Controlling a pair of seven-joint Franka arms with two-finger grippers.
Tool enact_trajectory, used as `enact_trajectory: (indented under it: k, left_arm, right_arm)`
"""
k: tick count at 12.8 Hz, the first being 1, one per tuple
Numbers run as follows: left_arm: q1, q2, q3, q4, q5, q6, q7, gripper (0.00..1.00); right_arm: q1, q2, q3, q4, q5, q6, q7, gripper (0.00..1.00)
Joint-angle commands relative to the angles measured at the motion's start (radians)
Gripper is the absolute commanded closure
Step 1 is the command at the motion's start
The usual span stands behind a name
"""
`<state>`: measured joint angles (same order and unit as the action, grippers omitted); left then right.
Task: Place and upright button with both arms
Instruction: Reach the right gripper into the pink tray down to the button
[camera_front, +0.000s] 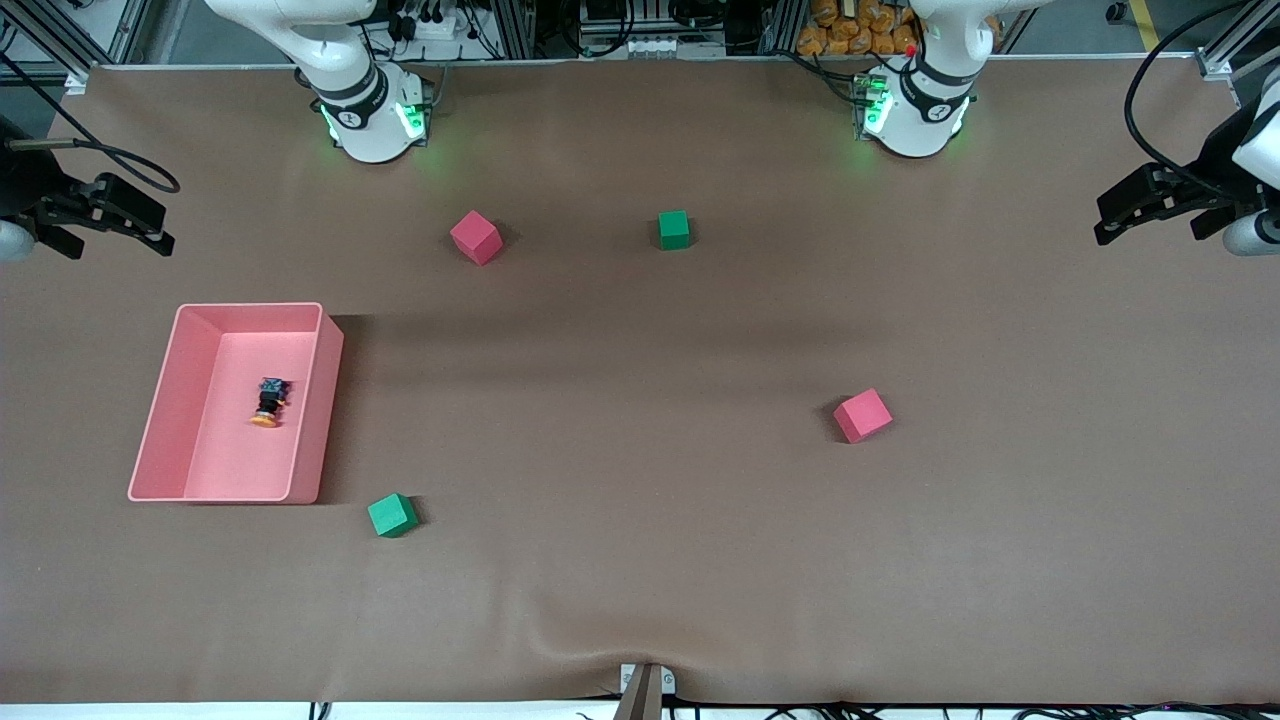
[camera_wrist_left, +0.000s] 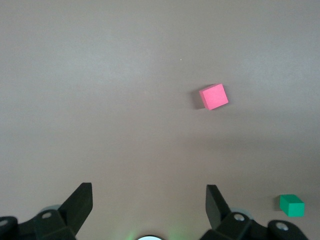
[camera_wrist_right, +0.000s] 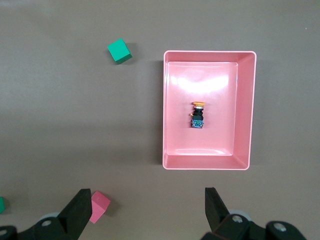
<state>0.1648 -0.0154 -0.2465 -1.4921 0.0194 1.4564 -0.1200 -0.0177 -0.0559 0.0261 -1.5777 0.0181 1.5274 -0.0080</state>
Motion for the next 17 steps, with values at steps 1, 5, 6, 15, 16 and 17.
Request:
enact_trajectory:
  k: [1, 5, 6, 15, 16, 17]
  left_arm:
    - [0.005, -0.003, 0.000, 0.015, -0.004, -0.018, 0.017, 0.00]
    - [0.007, 0.008, 0.000, 0.016, 0.005, -0.018, 0.017, 0.00]
    - [0.009, 0.011, 0.001, 0.016, -0.001, -0.018, 0.020, 0.00]
    - [0.002, 0.012, -0.004, 0.012, -0.004, -0.018, 0.019, 0.00]
    - [0.004, 0.012, -0.004, 0.013, -0.006, -0.018, 0.019, 0.00]
    - [0.002, 0.012, -0.005, 0.016, -0.007, -0.018, 0.019, 0.00]
  right_arm:
    - [-0.011, 0.013, 0.005, 0.027, -0.010, -0.010, -0.012, 0.00]
    - [-0.014, 0.024, 0.002, 0.027, -0.001, -0.010, -0.013, 0.00]
    - [-0.018, 0.028, 0.000, 0.027, 0.000, -0.010, -0.017, 0.00]
    - [-0.129, 0.312, -0.009, -0.092, -0.015, 0.195, -0.058, 0.00]
    - [-0.151, 0.338, -0.009, -0.144, -0.015, 0.258, -0.063, 0.00]
    - [-0.163, 0.347, -0.009, -0.195, -0.015, 0.328, -0.093, 0.00]
